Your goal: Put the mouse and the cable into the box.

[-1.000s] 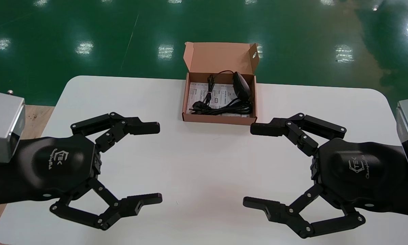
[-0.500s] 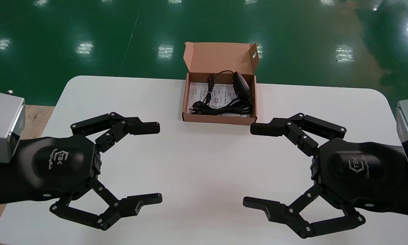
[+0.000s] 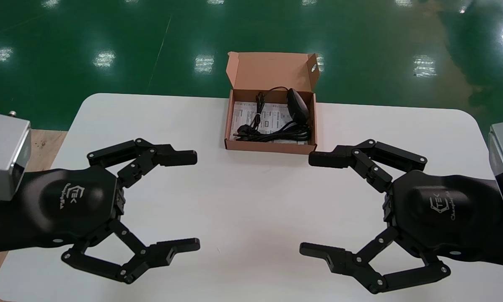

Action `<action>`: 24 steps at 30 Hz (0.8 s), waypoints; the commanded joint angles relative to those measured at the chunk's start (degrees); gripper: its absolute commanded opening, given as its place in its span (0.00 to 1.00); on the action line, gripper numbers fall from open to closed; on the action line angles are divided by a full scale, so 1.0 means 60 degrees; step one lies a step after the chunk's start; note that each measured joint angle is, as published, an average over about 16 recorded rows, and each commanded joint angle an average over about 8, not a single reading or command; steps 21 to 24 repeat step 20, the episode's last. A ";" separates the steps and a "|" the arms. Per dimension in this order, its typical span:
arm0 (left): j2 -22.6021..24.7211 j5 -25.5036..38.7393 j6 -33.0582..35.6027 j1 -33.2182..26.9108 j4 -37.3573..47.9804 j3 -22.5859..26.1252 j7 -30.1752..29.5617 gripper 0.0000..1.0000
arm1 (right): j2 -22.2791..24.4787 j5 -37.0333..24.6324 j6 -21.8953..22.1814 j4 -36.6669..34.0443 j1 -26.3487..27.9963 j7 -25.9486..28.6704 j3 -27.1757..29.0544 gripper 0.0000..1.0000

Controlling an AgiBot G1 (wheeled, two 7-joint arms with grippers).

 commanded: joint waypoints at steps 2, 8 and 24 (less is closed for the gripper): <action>0.0000 0.0000 0.0000 0.0000 0.0000 0.0000 0.0000 1.00 | 0.0000 0.0000 0.0000 0.0000 0.0000 0.0000 0.0000 1.00; 0.0000 0.0000 0.0000 0.0000 0.0000 0.0000 0.0000 1.00 | 0.0000 0.0000 0.0000 0.0000 0.0000 0.0000 0.0000 1.00; 0.0000 0.0000 0.0000 0.0000 0.0001 0.0000 0.0000 1.00 | 0.0000 0.0000 0.0000 0.0000 0.0000 0.0000 0.0000 1.00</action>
